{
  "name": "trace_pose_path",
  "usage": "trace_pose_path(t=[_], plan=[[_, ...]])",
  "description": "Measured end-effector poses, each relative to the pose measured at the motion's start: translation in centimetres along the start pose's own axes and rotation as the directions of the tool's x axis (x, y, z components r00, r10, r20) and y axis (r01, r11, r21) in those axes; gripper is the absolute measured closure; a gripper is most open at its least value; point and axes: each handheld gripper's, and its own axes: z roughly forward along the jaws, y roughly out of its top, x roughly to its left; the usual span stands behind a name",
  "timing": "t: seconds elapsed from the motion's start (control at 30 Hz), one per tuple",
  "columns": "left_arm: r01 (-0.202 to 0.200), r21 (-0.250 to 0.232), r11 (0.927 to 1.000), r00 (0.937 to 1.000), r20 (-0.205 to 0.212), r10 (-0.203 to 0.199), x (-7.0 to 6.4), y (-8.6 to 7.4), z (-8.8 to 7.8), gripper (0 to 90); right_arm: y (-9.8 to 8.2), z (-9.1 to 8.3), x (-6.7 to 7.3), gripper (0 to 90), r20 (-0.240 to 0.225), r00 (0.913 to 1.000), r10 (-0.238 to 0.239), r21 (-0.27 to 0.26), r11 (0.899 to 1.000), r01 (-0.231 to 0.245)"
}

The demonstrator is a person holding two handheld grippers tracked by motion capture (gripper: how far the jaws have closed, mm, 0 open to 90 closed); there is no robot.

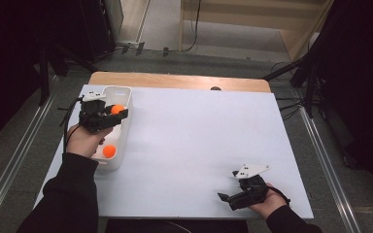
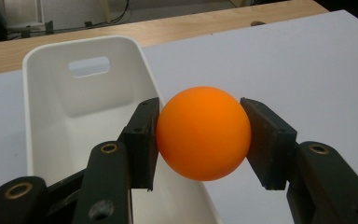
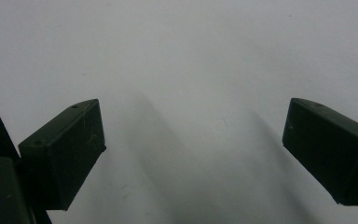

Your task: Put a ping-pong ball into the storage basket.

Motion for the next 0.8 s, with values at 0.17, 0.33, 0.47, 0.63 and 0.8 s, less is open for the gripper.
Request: trace_pose_path(t=[0.17,0.33,0.47,0.63,0.8], plan=[[0.014,0.006,0.9999,0.9997,-0.022,-0.014,0.6,-0.1,-0.1,49.9,0.0,0.0,0.0,4.4,0.001,1.0,0.0,-0.001,1.0,0.0],[0.021,0.008,0.9997,0.9987,-0.046,-0.021,1.2,-0.2,-0.2,49.9,0.0,0.0,0.0,4.4,0.0,1.0,-0.001,0.0,1.0,0.001],[0.045,0.007,0.999,0.9971,-0.062,-0.045,1.9,-0.3,-0.2,49.9,0.0,0.0,0.0,4.4,-0.003,1.0,0.001,0.0,1.0,-0.001],[0.059,0.01,0.9982,0.9955,-0.075,-0.059,2.3,-0.5,-0.1,49.9,0.0,0.0,0.0,4.4,-0.001,1.0,0.003,0.002,1.0,-0.003],[0.06,0.022,0.998,0.9946,-0.087,-0.058,2.5,-0.7,0.1,49.9,0.0,0.0,0.0,4.4,0.001,1.0,0.002,0.004,1.0,-0.002]])
